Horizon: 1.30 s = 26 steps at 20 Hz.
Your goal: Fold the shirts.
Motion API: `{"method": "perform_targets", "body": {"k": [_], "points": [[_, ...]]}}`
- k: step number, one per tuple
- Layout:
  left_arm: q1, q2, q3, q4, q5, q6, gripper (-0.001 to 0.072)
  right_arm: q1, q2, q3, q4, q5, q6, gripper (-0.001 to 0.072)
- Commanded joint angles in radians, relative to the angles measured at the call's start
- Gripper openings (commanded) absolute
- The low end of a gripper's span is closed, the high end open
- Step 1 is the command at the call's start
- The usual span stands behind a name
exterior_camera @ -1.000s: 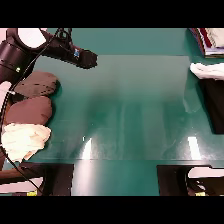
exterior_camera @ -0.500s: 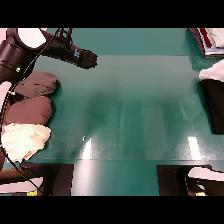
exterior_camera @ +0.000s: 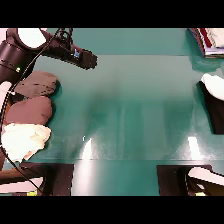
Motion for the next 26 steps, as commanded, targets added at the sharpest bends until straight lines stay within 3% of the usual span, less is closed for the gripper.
{"method": "perform_targets", "body": {"k": [1,3,4,5,6,7,9,15,20,23,24,25,26], "points": [[0.000,0.000,0.000,0.000,0.000,0.008,0.0020,-0.014,0.068,-0.168,-0.222,0.053,0.039,0.0017],[0.000,0.000,0.000,0.000,0.000,0.008,0.0021,-0.044,0.093,-0.246,-0.233,0.056,0.041,0.0026],[0.000,0.000,0.000,0.000,0.000,0.009,0.0021,-0.060,0.102,-0.275,-0.233,0.060,0.042,0.0153],[0.000,0.000,0.000,0.000,0.000,0.009,0.0021,-0.082,0.111,-0.303,-0.233,0.061,0.042,0.0423],[0.000,0.000,0.000,0.000,0.000,0.009,0.0021,-0.103,0.114,-0.315,-0.232,0.062,0.060,0.0607],[0.000,0.000,0.000,0.000,0.000,0.008,0.0021,-0.117,0.114,-0.308,-0.228,0.068,0.089,0.0627],[0.000,0.000,0.000,0.000,0.000,0.008,0.0021,-0.119,0.114,-0.269,-0.169,0.076,0.109,0.0625],[0.000,0.000,0.000,0.005,0.020,0.008,0.0021,0.050,0.114,-0.157,0.364,0.070,0.109,0.0624],[0.000,0.000,0.000,-0.003,0.040,0.007,0.0021,0.384,0.113,-0.132,0.407,0.069,0.108,0.0615],[0.000,0.000,0.000,-0.003,0.051,0.007,0.0021,0.551,0.113,-0.132,0.391,0.069,0.101,0.0267],[0.000,0.000,0.000,-0.003,0.051,0.007,0.0021,0.593,0.113,-0.131,0.391,0.072,0.085,0.0085],[0.000,0.000,0.000,-0.003,0.051,0.007,0.0021,0.625,0.113,-0.132,0.391,0.071,0.075,0.0016],[0.000,0.000,0.000,-0.003,0.051,0.007,0.0021,0.652,0.113,-0.132,0.391,0.071,0.075,0.0016]]}}
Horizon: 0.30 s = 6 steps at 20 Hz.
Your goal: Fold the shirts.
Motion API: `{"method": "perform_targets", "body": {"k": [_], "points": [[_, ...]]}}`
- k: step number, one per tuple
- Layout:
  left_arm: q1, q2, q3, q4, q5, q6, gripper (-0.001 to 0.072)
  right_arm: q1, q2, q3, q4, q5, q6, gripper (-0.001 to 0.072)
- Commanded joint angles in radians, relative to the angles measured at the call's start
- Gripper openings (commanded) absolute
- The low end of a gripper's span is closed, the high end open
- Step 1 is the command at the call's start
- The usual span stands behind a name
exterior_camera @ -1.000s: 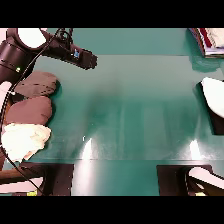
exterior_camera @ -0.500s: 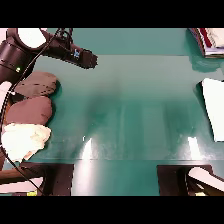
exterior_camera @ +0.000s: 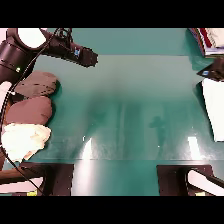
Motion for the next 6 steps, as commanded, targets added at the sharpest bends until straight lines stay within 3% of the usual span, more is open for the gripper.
{"method": "perform_targets", "body": {"k": [1,6], "points": [[0.000,0.000,0.000,-0.001,0.008,-0.001,0.0021,0.132,0.000,0.002,0.010,-0.002,-0.019,0.0016],[0.000,0.000,0.000,-0.001,0.008,-0.001,0.0021,0.152,0.000,0.002,0.010,0.000,-0.019,0.0016]]}}
